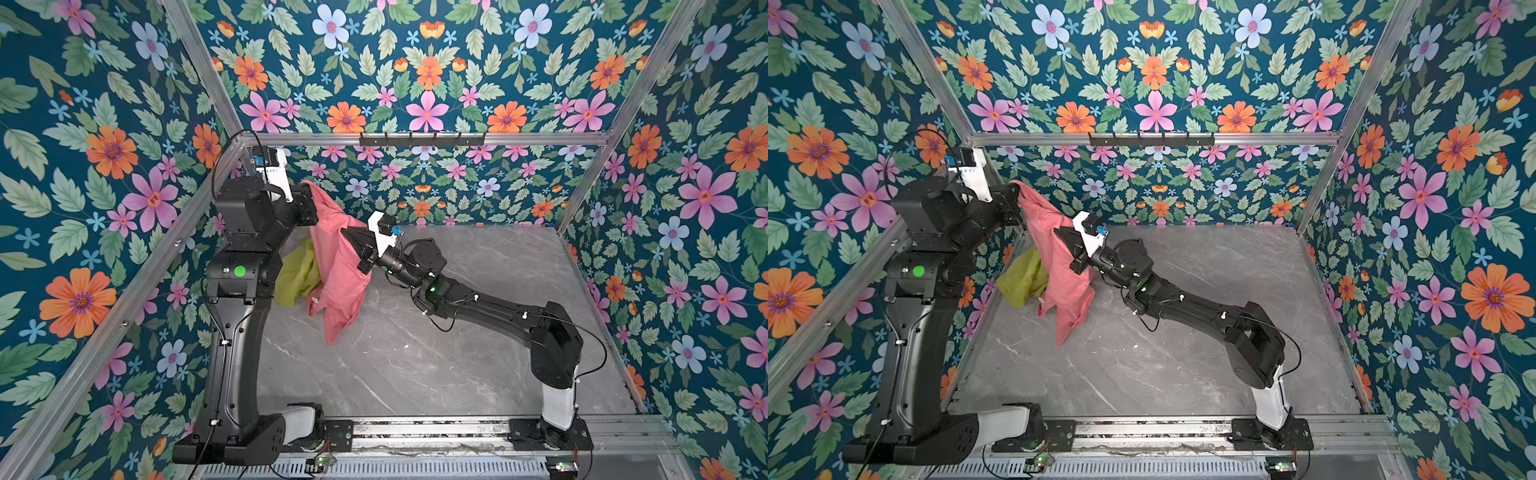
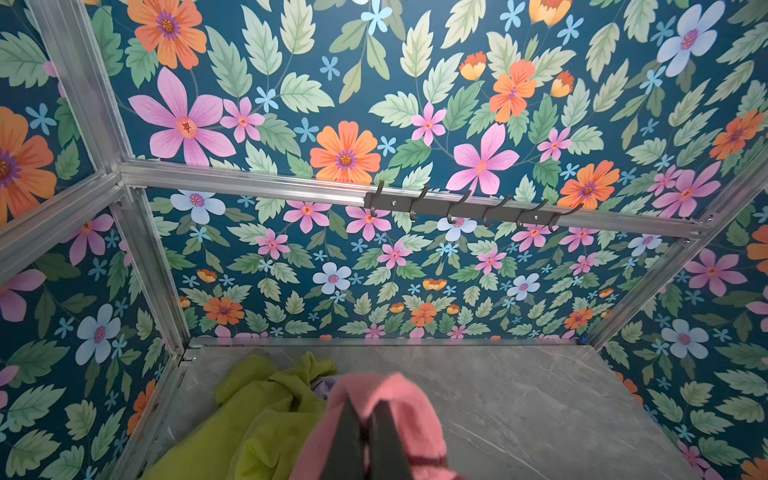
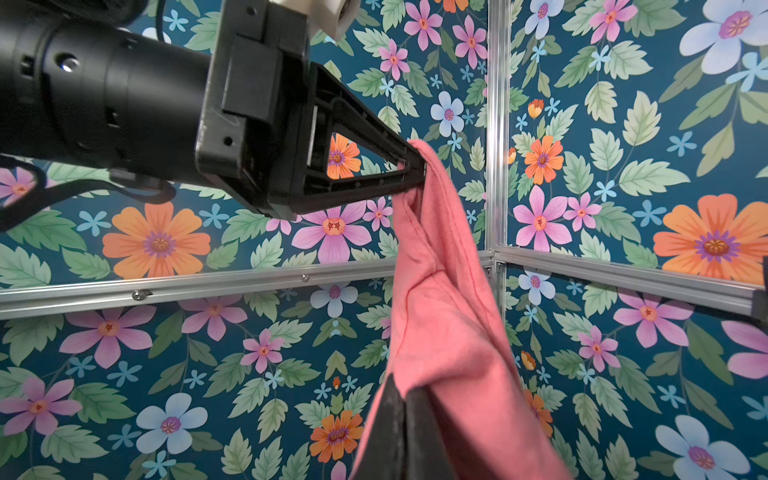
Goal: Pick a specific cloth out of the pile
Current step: 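Lift the pink cloth upward with both grippers, clearing the green cloth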
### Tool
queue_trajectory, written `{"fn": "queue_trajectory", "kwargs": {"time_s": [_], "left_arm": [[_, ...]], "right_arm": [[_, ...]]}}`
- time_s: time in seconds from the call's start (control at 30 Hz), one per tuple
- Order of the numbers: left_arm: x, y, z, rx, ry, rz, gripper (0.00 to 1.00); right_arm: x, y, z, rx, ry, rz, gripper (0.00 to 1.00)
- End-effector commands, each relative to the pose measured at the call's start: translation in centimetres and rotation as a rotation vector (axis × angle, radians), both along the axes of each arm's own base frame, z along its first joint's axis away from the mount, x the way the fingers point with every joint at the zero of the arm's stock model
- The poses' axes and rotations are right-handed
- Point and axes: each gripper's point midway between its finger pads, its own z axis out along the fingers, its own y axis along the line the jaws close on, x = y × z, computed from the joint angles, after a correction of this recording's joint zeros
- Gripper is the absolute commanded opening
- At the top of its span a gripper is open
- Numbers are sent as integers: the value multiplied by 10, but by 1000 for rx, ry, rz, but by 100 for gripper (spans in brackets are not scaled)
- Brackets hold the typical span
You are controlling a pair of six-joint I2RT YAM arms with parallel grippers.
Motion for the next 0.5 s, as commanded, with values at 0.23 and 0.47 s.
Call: {"fn": "queue_trajectory", "kwargs": {"time_s": [0.23, 0.47], "left_arm": [[6, 0, 36, -10, -115, 4, 0], [17, -3, 37, -17, -127, -6, 0]], "right_arm": [[11, -6, 21, 31, 0, -10, 0], [23, -11, 27, 40, 37, -27, 0]]}}
